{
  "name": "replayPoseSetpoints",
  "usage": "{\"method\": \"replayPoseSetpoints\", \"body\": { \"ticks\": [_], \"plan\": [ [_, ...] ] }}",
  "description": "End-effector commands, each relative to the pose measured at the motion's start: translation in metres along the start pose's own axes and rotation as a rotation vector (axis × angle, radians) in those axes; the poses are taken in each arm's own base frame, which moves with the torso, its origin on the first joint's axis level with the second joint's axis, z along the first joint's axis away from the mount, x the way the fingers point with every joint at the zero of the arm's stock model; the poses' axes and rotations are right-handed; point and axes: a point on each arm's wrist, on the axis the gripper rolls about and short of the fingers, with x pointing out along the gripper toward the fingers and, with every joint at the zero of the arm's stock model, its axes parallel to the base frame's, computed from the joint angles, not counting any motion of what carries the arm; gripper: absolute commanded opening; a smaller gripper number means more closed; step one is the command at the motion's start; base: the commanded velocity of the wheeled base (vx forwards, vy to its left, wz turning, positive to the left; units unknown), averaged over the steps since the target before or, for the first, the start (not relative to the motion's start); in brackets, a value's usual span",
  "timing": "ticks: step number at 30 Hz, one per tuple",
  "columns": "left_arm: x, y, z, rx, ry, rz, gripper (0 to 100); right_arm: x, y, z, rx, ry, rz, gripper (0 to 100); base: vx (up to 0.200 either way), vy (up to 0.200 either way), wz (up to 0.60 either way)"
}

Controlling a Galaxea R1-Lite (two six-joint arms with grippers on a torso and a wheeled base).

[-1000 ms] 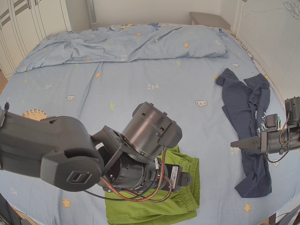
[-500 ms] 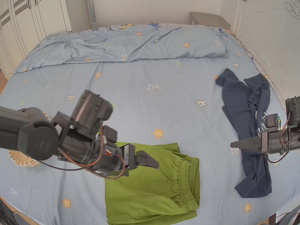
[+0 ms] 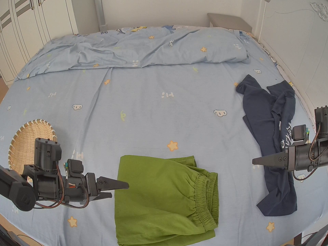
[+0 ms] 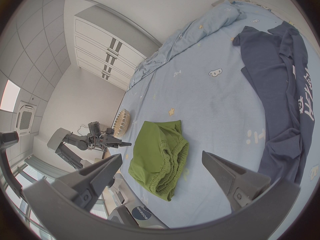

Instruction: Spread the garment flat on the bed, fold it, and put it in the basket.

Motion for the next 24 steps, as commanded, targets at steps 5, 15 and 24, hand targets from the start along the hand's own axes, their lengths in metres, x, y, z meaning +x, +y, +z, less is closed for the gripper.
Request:
{"method": "replayPoseSetpoints", "body": {
  "ticks": [5,15,24],
  "plan": [
    [0.007,0.036,-0.015,-0.077,0.050,0.045,100,-0.002,0.005,-0.002,-0.015,-0.003,0.011,100,0.000,0.000,0.00],
    [0.036,0.045,-0.020,0.046,0.120,0.030,100,-0.001,0.005,-0.004,-0.016,0.004,0.016,100,0.000,0.000,0.00],
    [0.066,0.035,-0.028,0.129,0.174,-0.042,100,0.000,0.005,-0.005,-0.016,0.006,0.015,100,0.000,0.000,0.00]
  ]
}}
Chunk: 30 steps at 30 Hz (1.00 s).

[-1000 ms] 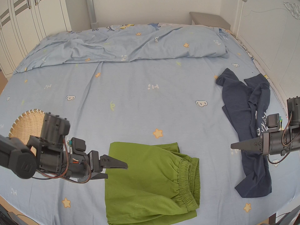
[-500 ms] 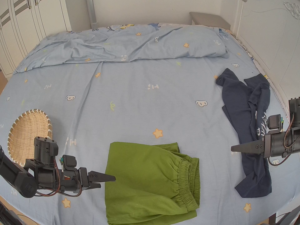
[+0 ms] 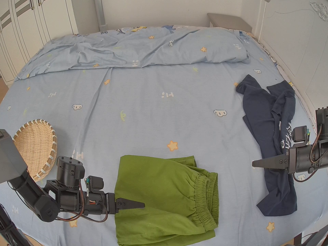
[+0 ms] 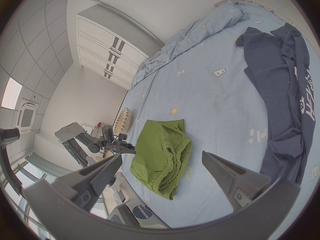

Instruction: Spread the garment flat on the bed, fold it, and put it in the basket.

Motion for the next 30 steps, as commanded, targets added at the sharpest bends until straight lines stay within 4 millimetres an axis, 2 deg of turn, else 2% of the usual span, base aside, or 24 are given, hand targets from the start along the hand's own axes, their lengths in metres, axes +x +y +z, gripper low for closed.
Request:
{"method": "replayPoseSetpoints", "body": {
  "ticks": [1,7,15,16,21,22,24,26,29,30],
  "plan": [
    [0.022,0.003,-0.004,0.009,0.058,-0.014,100,0.000,-0.001,-0.001,0.001,0.003,0.000,100,0.000,0.000,0.00],
    [0.046,0.005,-0.004,0.059,0.052,-0.058,100,0.000,-0.001,0.000,0.000,-0.002,-0.001,100,0.000,0.000,0.00],
    [0.046,0.005,-0.002,0.049,0.013,-0.081,100,0.000,-0.002,0.000,0.002,-0.001,-0.004,100,0.000,0.000,0.00],
    [0.046,0.005,-0.002,0.051,0.011,-0.082,0,0.000,-0.002,0.000,0.002,0.001,-0.003,100,0.000,0.000,0.00],
    [0.036,-0.003,0.001,0.061,-0.015,-0.094,0,0.001,-0.002,-0.001,0.002,0.003,-0.002,100,0.000,0.000,0.00],
    [0.022,-0.015,0.004,0.083,-0.047,-0.115,0,0.001,-0.002,-0.001,0.001,0.005,-0.001,100,0.000,0.000,0.00],
    [0.010,-0.025,0.009,0.087,-0.066,-0.123,0,0.001,-0.002,-0.001,0.000,0.006,0.000,100,0.000,0.000,0.00],
    [-0.004,-0.037,0.019,0.078,-0.078,-0.115,0,0.001,-0.001,-0.001,-0.002,0.003,-0.001,100,0.000,0.000,0.00],
    [-0.013,-0.051,0.031,0.055,-0.055,-0.093,0,0.000,-0.001,-0.001,-0.002,0.001,-0.001,100,0.000,0.000,0.00],
    [-0.023,-0.062,0.047,0.023,-0.040,-0.066,0,0.001,-0.001,-0.001,0.000,0.003,-0.001,100,0.000,0.000,0.00]
  ]
}}
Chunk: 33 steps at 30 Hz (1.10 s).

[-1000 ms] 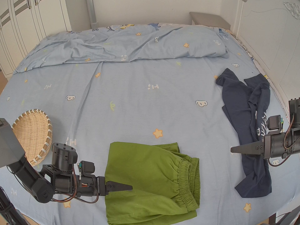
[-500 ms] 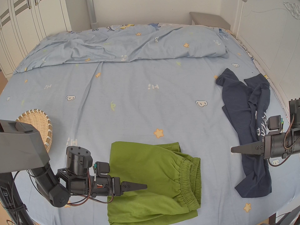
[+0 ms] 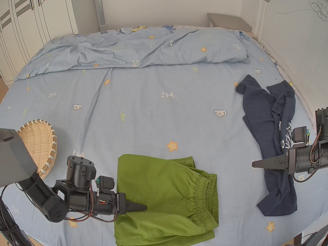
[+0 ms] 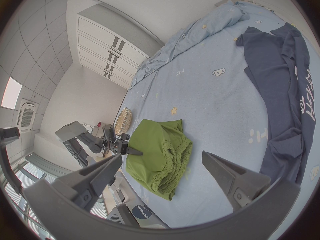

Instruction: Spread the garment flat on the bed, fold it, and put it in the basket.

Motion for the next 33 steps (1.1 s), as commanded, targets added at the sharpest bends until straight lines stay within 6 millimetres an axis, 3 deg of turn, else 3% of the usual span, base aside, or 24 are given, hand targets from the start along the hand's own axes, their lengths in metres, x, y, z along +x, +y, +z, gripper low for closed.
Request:
{"method": "replayPoseSetpoints", "body": {
  "ticks": [1,4,8,17,33],
  "plan": [
    [-0.052,-0.061,0.051,0.000,-0.067,0.005,0,0.000,0.000,0.000,-0.001,0.000,-0.001,100,0.000,0.000,0.00],
    [-0.065,-0.074,0.069,-0.009,-0.028,0.056,0,0.000,0.001,0.000,0.001,0.002,-0.002,100,0.000,0.000,0.00],
    [-0.083,-0.075,0.083,0.055,-0.007,0.105,0,0.000,0.001,0.000,0.001,-0.001,-0.004,100,0.000,0.000,0.00],
    [-0.092,-0.076,0.089,0.049,0.018,0.134,0,0.001,-0.001,-0.001,0.004,0.005,-0.006,100,0.000,0.000,0.00],
    [-0.097,-0.084,0.087,0.071,0.004,0.125,0,0.001,-0.001,-0.001,0.004,0.005,-0.006,100,0.000,0.200,0.00]
  ]
}}
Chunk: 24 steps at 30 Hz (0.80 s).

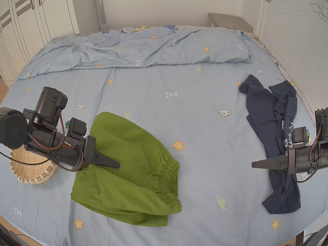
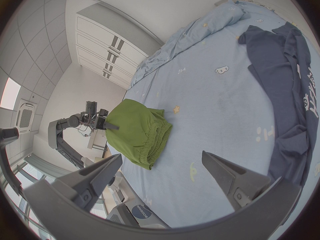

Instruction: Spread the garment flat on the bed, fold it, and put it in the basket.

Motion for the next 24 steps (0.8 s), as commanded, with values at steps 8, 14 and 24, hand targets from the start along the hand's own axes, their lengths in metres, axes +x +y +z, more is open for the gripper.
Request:
{"method": "replayPoseSetpoints", "body": {
  "ticks": [8,14,24],
  "plan": [
    [-0.001,-0.002,-0.001,0.005,-0.003,-0.002,0,0.000,0.000,0.000,-0.001,0.001,0.002,100,0.000,0.200,0.00],
    [-0.001,-0.002,-0.002,0.003,0.002,-0.001,0,0.000,0.000,0.000,-0.004,0.000,0.002,100,0.000,0.200,0.00],
    [-0.007,-0.021,-0.011,0.063,-0.007,-0.028,0,0.000,0.000,0.000,-0.006,0.001,0.002,100,0.000,0.120,0.00]
  ]
}}
